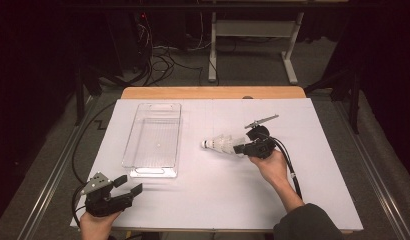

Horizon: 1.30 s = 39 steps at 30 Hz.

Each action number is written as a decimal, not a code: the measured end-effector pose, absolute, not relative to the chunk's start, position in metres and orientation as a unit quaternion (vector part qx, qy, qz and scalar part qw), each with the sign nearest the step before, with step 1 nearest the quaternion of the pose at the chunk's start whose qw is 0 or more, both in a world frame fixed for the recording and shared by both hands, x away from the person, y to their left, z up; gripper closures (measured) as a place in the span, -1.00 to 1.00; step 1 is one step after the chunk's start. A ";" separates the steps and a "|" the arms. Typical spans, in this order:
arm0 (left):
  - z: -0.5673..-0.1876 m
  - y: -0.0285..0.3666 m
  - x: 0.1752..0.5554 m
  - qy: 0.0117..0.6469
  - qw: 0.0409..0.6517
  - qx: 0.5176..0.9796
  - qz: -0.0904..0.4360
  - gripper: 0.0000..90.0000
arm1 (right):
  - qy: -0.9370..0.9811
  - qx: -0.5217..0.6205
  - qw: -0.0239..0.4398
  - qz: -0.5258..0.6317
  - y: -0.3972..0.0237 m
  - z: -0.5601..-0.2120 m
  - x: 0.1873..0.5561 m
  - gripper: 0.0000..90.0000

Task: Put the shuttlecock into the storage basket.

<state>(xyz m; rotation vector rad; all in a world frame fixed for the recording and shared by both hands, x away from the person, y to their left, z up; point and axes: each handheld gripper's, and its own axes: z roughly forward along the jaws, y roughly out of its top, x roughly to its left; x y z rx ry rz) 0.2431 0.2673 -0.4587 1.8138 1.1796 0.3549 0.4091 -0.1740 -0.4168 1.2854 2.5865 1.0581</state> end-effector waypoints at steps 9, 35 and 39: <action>-0.459 0.267 0.243 0.479 0.456 0.736 0.143 -0.32 | 0.843 0.413 0.029 0.343 -0.170 -0.417 0.412 1.00; -0.459 0.268 0.243 0.479 0.455 0.737 0.142 -0.32 | 0.844 0.408 0.018 0.346 -0.162 -0.425 0.418 1.00; -0.459 0.268 0.243 0.478 0.454 0.738 0.142 -0.32 | 0.843 0.411 0.019 0.346 -0.162 -0.426 0.420 1.00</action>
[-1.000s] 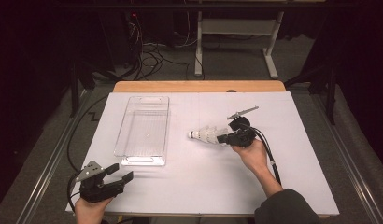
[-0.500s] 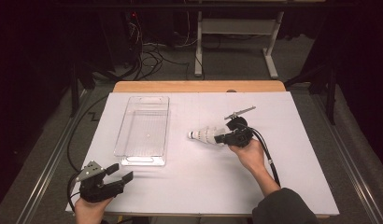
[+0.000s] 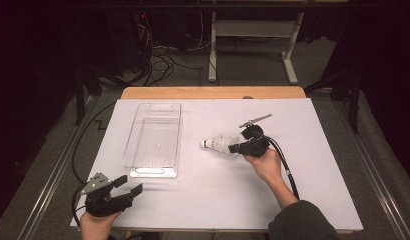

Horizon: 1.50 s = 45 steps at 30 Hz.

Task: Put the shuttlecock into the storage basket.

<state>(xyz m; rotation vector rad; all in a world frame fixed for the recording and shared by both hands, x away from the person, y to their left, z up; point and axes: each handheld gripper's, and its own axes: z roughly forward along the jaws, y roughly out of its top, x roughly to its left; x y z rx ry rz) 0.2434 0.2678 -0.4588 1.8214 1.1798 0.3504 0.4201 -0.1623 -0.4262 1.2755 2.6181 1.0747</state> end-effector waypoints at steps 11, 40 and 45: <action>-0.459 0.267 0.243 0.477 0.455 0.738 0.141 -0.32 | 0.839 0.418 0.026 0.348 -0.163 -0.425 0.420 0.92; -0.459 0.271 0.239 0.479 0.458 0.736 0.140 -0.32 | 0.830 0.433 0.041 0.350 -0.154 -0.432 0.419 0.09; -0.459 0.272 0.237 0.482 0.458 0.733 0.143 -0.32 | 0.831 0.429 0.049 0.350 -0.151 -0.433 0.419 0.09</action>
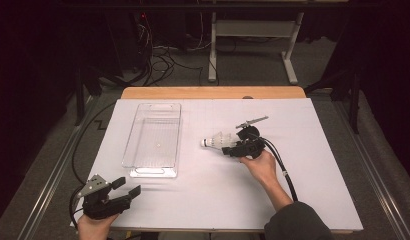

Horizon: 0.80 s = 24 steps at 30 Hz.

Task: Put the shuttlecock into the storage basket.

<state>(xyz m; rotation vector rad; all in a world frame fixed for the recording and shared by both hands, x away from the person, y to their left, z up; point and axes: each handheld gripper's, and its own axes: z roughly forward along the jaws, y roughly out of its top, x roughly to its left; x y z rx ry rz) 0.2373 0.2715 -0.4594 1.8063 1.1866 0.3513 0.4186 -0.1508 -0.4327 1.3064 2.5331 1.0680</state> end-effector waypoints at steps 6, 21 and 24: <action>-0.460 0.271 0.237 0.482 0.456 0.734 0.141 -0.32 | 0.829 0.430 0.050 0.355 -0.150 -0.433 0.419 0.10; -0.459 0.269 0.238 0.479 0.454 0.737 0.144 -0.32 | 0.825 0.428 0.058 0.364 -0.146 -0.433 0.419 0.17; -0.459 0.269 0.238 0.479 0.454 0.737 0.144 -0.32 | 0.825 0.429 0.059 0.362 -0.145 -0.433 0.420 0.18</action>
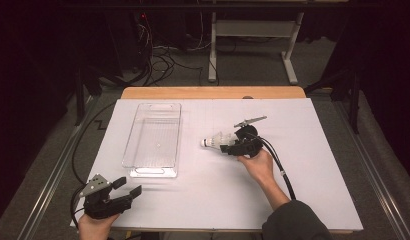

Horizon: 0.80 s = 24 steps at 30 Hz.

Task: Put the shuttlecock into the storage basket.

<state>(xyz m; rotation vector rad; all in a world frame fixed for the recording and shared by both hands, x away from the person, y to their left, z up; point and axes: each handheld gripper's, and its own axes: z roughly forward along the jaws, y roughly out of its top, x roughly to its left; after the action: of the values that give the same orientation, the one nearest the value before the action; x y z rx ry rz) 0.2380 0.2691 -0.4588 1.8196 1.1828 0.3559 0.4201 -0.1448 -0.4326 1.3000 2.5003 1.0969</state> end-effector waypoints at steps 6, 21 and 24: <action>-0.459 0.270 0.237 0.479 0.455 0.736 0.145 -0.32 | 0.826 0.429 0.061 0.361 -0.142 -0.432 0.422 0.19; -0.459 0.270 0.237 0.479 0.455 0.736 0.145 -0.32 | 0.825 0.437 0.054 0.354 -0.134 -0.437 0.428 0.42; -0.459 0.270 0.237 0.480 0.455 0.736 0.145 -0.32 | 0.825 0.436 0.055 0.356 -0.134 -0.437 0.428 0.50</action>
<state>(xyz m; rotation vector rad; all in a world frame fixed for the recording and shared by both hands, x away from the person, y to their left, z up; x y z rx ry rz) 0.2374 0.2700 -0.4586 1.8156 1.1837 0.3580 0.4283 -0.1340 -0.4369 1.3230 2.5047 1.0810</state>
